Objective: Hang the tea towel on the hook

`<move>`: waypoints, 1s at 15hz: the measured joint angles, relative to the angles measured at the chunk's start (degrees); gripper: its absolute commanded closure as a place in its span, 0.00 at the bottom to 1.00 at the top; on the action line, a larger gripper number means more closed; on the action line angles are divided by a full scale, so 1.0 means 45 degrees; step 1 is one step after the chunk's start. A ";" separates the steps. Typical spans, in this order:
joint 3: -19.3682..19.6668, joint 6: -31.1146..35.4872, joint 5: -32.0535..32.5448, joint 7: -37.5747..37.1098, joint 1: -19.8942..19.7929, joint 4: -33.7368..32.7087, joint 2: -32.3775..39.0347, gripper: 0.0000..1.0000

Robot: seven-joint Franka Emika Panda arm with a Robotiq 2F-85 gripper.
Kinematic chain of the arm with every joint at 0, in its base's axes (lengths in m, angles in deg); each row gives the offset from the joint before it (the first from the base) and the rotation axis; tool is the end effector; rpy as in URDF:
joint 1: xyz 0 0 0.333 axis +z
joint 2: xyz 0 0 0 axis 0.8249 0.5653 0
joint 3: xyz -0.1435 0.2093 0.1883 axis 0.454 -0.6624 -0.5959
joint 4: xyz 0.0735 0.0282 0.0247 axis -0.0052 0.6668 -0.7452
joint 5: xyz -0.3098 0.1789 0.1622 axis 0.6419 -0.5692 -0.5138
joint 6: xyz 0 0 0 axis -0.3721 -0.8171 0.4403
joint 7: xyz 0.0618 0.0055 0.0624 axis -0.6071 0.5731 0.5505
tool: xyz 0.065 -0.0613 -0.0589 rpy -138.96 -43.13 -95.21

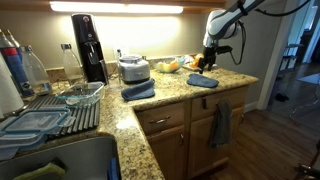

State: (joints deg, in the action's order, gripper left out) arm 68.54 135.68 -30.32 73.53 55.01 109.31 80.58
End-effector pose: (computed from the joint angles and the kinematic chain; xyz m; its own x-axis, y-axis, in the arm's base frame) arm 0.6873 -0.0109 0.3417 0.9829 0.0899 0.1606 0.0897 -0.9959 0.0090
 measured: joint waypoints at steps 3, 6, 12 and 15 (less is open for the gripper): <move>-0.0048 -0.0001 -0.0119 0.0389 -0.0160 -0.0767 0.0769 0.00; -0.0094 -0.0005 -0.0146 0.0569 -0.0300 -0.1569 0.1567 0.00; -0.0185 -0.0018 -0.0146 0.0819 -0.0454 -0.2934 0.2645 0.00; -0.0204 -0.0042 -0.0146 0.0854 -0.0458 -0.3394 0.2972 0.06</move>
State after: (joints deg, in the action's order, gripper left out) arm 67.63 135.49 -30.98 77.37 52.96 94.04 93.95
